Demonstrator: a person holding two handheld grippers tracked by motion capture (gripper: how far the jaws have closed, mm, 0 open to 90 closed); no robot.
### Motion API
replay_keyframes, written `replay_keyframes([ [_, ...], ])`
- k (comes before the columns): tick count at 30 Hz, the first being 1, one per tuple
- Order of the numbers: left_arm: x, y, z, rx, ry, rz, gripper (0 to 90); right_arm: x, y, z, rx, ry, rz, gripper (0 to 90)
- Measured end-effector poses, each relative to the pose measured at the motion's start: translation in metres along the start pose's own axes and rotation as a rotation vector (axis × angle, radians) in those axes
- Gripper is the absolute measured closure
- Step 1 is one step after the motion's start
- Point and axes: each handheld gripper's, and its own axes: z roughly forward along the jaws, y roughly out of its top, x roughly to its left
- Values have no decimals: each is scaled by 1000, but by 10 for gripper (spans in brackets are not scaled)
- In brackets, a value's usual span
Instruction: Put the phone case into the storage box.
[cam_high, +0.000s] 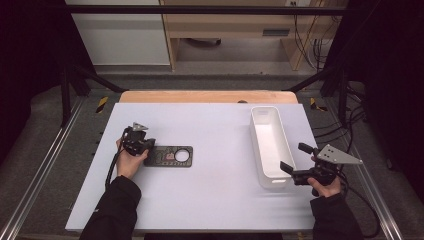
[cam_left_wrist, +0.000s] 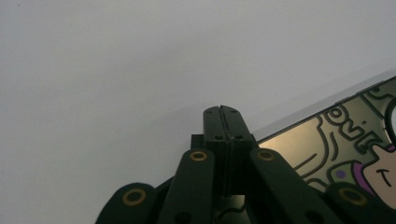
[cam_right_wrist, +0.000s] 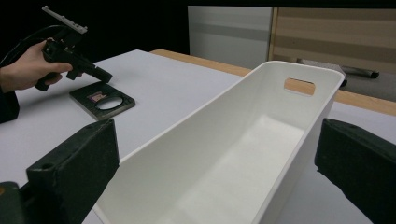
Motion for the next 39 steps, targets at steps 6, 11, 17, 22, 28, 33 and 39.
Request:
replay_keyframes([
  [6, 0, 0, -2, 13, -9, -4, 894, 0, 0, -1, -4, 1, -1, 4],
  [11, -2, -1, -4, 26, -12, 5, 895, 0, 1, -1, -4, 0, -1, 4],
  [17, -6, -3, -7, 39, -17, 13, 895, 0, 1, -1, -6, 2, 0, 4],
  [22, -9, -6, -11, 49, -27, 23, 895, 0, 1, -2, -10, 2, 1, 4],
  [28, -15, -8, -15, 66, -29, 54, 895, 0, 2, -2, -10, 3, 0, 3],
  [33, -20, -10, -15, 78, -36, 79, 895, 0, 2, -2, -11, 5, 1, 4],
  [39, -23, -13, -16, 101, -45, 85, 896, 0, 2, -2, -12, 6, 1, 4],
])
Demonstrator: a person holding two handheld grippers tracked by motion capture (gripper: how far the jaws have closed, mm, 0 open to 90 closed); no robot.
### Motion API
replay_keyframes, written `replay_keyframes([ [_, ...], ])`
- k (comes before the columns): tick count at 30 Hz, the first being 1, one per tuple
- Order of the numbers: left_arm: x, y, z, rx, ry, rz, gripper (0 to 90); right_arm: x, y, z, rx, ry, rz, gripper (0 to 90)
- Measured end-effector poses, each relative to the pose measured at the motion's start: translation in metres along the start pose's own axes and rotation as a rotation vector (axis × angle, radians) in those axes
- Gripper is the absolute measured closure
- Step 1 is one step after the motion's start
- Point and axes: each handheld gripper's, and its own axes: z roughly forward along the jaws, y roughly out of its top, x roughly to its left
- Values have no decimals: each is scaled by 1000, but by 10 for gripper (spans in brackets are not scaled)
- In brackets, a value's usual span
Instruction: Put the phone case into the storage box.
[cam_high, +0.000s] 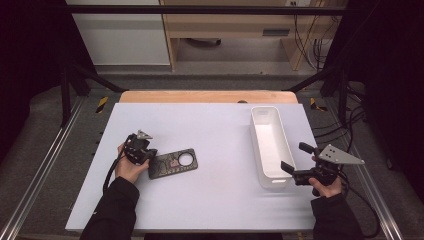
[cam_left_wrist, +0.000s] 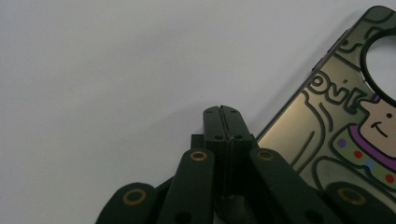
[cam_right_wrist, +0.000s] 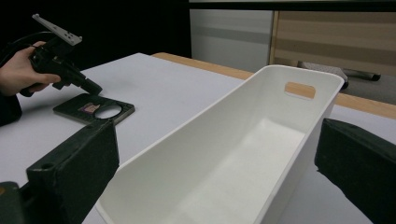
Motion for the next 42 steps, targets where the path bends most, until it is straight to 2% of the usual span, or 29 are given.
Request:
replay_keyframes([
  [8, -7, -7, -6, 0, -1, -18, 896, 0, 0, 0, 0, -1, -1, 4],
  [14, -16, -14, -11, 1, 5, -8, 897, 0, 0, 0, -1, -1, 0, 4],
  [30, -37, -31, -24, -4, -13, 31, 897, 1, 1, -1, -2, 0, -2, 4],
  [42, -42, -36, -28, -7, -9, 39, 897, 1, 0, 0, 1, 0, -4, 4],
])
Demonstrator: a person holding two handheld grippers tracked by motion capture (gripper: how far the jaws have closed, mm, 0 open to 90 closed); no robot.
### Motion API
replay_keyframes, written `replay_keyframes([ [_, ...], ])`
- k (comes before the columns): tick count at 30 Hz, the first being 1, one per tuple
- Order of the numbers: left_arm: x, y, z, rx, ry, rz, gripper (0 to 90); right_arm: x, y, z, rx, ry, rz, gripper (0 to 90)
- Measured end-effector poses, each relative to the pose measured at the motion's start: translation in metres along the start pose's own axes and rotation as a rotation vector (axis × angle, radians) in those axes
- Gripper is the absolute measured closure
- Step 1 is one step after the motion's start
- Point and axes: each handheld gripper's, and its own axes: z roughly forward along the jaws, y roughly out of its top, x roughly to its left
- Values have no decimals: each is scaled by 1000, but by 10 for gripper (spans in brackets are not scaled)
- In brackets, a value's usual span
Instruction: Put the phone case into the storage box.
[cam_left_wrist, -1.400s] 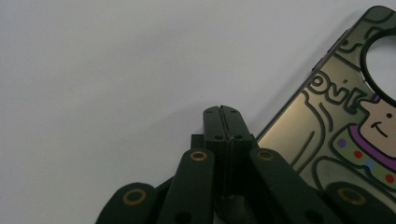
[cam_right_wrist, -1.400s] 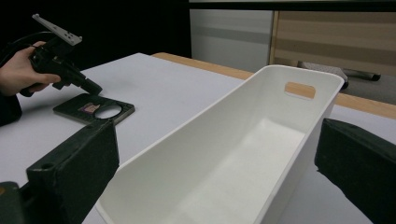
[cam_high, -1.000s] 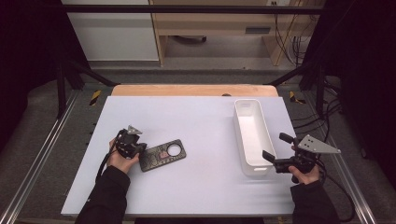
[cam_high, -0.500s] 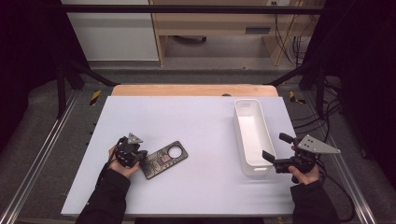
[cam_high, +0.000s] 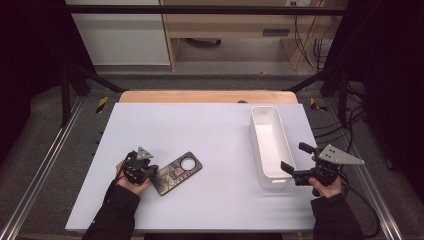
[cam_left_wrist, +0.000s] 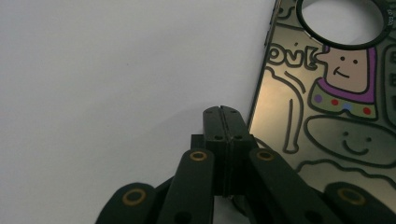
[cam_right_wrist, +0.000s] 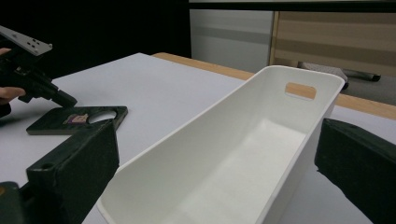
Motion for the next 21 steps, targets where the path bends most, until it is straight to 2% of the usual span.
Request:
replay_keyframes([
  [6, 2, 1, -6, -26, 4, -9, 896, 0, 0, 0, -2, 0, 1, 4],
  [12, 2, 7, -20, -92, -7, -9, 886, -1, 0, -1, -4, -2, 0, 4],
  [16, 3, 12, -30, -133, -33, -13, 802, -1, 1, -1, -5, -1, 2, 4],
  [17, 3, 13, -31, -138, -35, -12, 771, -1, 1, -2, -5, -2, 1, 4],
  [18, 3, 14, -34, -149, -44, -15, 688, -1, 1, -2, -4, -3, 1, 4],
  [19, 3, 15, -36, -154, -51, -11, 688, -1, 1, -2, -4, -3, 1, 4],
  [21, 4, 17, -42, -184, -62, -9, 615, -1, 1, -2, -6, -3, 2, 4],
])
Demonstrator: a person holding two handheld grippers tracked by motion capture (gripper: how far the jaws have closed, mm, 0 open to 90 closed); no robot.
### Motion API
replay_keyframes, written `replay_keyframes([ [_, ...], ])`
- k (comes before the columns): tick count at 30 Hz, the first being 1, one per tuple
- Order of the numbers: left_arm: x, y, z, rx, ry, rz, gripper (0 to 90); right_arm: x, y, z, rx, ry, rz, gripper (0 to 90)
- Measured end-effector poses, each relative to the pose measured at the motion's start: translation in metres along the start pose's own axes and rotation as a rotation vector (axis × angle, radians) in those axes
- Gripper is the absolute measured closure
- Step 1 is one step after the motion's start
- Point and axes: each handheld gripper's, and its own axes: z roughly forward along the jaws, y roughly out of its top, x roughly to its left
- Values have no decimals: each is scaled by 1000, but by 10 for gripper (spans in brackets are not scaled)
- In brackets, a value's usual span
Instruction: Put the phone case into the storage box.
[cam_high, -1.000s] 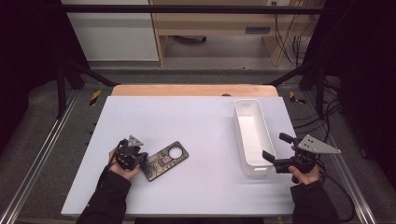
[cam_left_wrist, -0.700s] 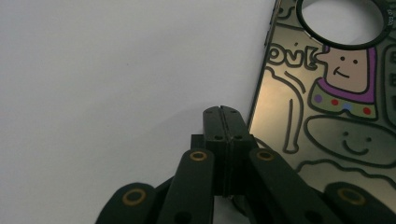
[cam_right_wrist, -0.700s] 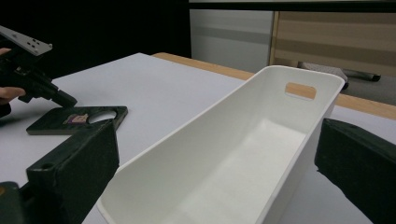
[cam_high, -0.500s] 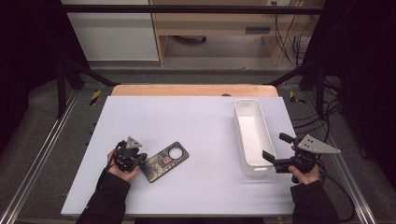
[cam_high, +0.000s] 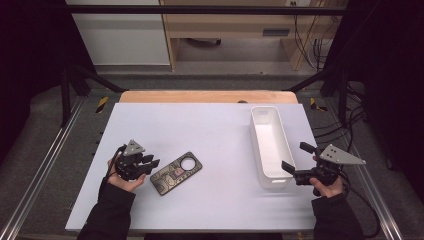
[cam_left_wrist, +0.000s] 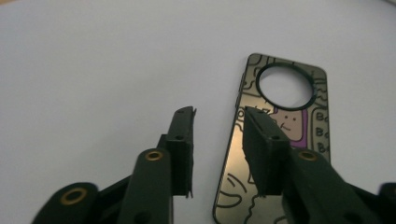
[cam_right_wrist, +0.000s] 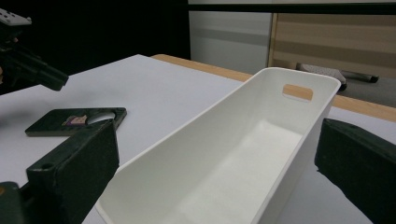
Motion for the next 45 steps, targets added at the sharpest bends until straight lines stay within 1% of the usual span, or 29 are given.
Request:
replay_keyframes([
  [1, 0, 2, -2, -6, -7, -2, 586, 0, 0, 0, 0, 0, 0, 4],
  [2, 0, 3, -3, -12, -15, -3, 535, 0, 0, 0, 1, 0, -1, 3],
  [5, -1, 7, -8, -40, -42, -1, 446, 0, 0, 0, 0, 0, -1, 4],
  [7, -3, 9, -10, -49, -47, 12, 380, 0, 0, 0, 0, 0, -3, 4],
  [8, -4, 10, -10, -49, -48, 12, 350, 0, 0, 0, 0, 0, -2, 4],
  [9, -5, 11, -11, -49, -51, 23, 314, 0, 0, 0, 0, 0, -3, 4],
  [10, -6, 12, -11, -56, -56, 33, 298, 0, 0, 0, -1, 0, -3, 3],
  [12, -8, 14, -12, -56, -56, 47, 238, 0, 0, 0, 0, 0, -4, 4],
  [16, -10, 17, -13, -63, -80, 52, 162, 0, 0, 0, -2, 1, -5, 3],
  [19, -11, 20, -16, -67, -88, 71, 121, 0, 0, -1, -4, 2, -4, 4],
  [22, -12, 23, -19, -75, -125, 89, 74, 0, 1, -1, -3, 4, -6, 4],
  [23, -13, 24, -20, -76, -144, 96, 71, 0, 1, 0, -2, 5, -5, 3],
  [25, -14, 27, -22, -89, -151, 111, 49, 0, 1, 0, -2, 5, -5, 3],
  [28, -15, 32, -22, -91, -170, 124, 29, 1, 1, 0, -1, 6, -6, 3],
  [34, -17, 40, -15, -48, -197, 149, 20, 1, 1, 0, -2, 7, -6, 4],
  [37, -16, 42, -10, -31, -202, 146, 23, 1, 1, 0, -1, 8, -7, 3],
  [39, -16, 43, -7, -12, -209, 151, 21, 1, 1, 0, -2, 8, -6, 4],
  [41, -17, 45, -4, -5, -217, 154, 20, 0, 1, -1, -3, 9, -6, 3],
  [43, -19, 48, -1, 1, -216, 160, 20, 0, 1, 0, -3, 10, -5, 3],
  [45, -21, 49, 1, 0, -208, 170, 20, 1, 0, 0, -2, 11, -6, 3],
])
